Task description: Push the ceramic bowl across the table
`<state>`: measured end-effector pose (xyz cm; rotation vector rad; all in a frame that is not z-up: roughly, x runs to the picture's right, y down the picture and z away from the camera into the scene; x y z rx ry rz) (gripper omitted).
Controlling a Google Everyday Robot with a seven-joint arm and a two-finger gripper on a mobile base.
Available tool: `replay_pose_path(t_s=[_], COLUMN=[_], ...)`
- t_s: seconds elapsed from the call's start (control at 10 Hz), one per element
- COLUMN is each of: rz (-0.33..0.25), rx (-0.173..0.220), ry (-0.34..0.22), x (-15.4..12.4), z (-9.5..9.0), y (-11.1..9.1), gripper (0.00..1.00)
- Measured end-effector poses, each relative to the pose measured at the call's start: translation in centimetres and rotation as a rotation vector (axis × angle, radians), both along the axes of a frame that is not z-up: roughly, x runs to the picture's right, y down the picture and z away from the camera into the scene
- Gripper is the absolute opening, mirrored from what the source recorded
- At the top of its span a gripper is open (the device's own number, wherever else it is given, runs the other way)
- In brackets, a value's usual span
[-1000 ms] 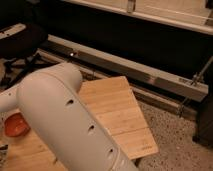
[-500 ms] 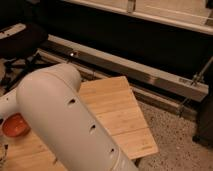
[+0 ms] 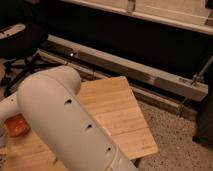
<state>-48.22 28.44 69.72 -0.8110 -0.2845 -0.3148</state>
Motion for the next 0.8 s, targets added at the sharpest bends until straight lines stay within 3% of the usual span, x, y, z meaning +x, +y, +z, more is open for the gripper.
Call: replay_pose_path(t_s=[0.3,0.8], rz=[0.007,0.044], rx=[0.004,0.026], ry=[0.018,0.046], x=[0.3,-0.3], z=[1.8,4.7], y=[-0.4,-2.8], gripper=[0.0,0.0])
